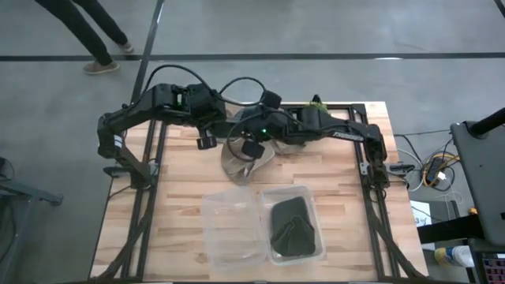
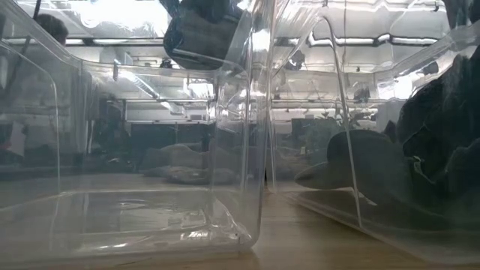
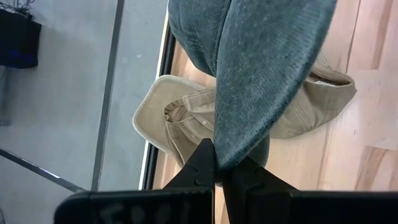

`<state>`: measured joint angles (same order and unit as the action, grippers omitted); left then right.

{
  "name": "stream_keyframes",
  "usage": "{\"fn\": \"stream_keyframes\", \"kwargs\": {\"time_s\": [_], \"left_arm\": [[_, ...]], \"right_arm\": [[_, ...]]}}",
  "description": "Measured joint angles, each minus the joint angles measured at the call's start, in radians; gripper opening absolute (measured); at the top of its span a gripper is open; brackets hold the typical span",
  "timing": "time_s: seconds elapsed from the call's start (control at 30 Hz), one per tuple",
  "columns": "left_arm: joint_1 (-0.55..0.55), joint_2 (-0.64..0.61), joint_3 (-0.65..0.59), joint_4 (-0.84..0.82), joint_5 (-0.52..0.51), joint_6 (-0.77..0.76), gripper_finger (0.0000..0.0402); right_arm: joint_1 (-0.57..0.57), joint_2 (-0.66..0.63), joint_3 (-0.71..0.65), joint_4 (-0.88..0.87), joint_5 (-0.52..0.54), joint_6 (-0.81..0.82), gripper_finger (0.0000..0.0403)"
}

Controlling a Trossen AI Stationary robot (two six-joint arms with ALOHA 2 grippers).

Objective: Pick & Place hat
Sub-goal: Put the black cap into the right transparent bin

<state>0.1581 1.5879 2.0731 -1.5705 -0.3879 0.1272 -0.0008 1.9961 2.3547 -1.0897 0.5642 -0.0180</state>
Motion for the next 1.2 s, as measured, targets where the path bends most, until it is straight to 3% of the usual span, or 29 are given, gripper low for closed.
{"fn": "stream_keyframes", "kwargs": {"time_s": [0.13,0.23,0.67,0.77,0.93,1.2], "left_arm": [[0.000,0.000,0.000,0.002,0.003,0.002,0.0005],[0.001,0.000,0.000,0.003,0.005,0.012,0.0005],[0.003,-0.001,0.001,0.062,-0.027,0.048,0.0037],[0.007,-0.001,0.005,0.076,-0.078,0.049,0.0058],[0.013,-0.017,0.012,0.080,-0.325,0.134,0.0088],[0.011,-0.069,0.037,0.205,-0.453,0.170,0.0092]], "right_arm": [[-0.020,0.001,0.000,0.003,-0.095,0.069,0.0037],[-0.029,0.001,0.000,0.003,-0.114,0.090,0.0017],[-0.036,-0.018,0.001,-0.041,-0.147,0.125,0.0010],[-0.041,-0.018,0.002,-0.089,-0.150,0.174,0.0010],[-0.049,-0.027,0.000,-0.147,-0.139,0.232,0.0009],[-0.083,-0.098,0.001,-0.222,-0.145,0.380,0.0009]]}}
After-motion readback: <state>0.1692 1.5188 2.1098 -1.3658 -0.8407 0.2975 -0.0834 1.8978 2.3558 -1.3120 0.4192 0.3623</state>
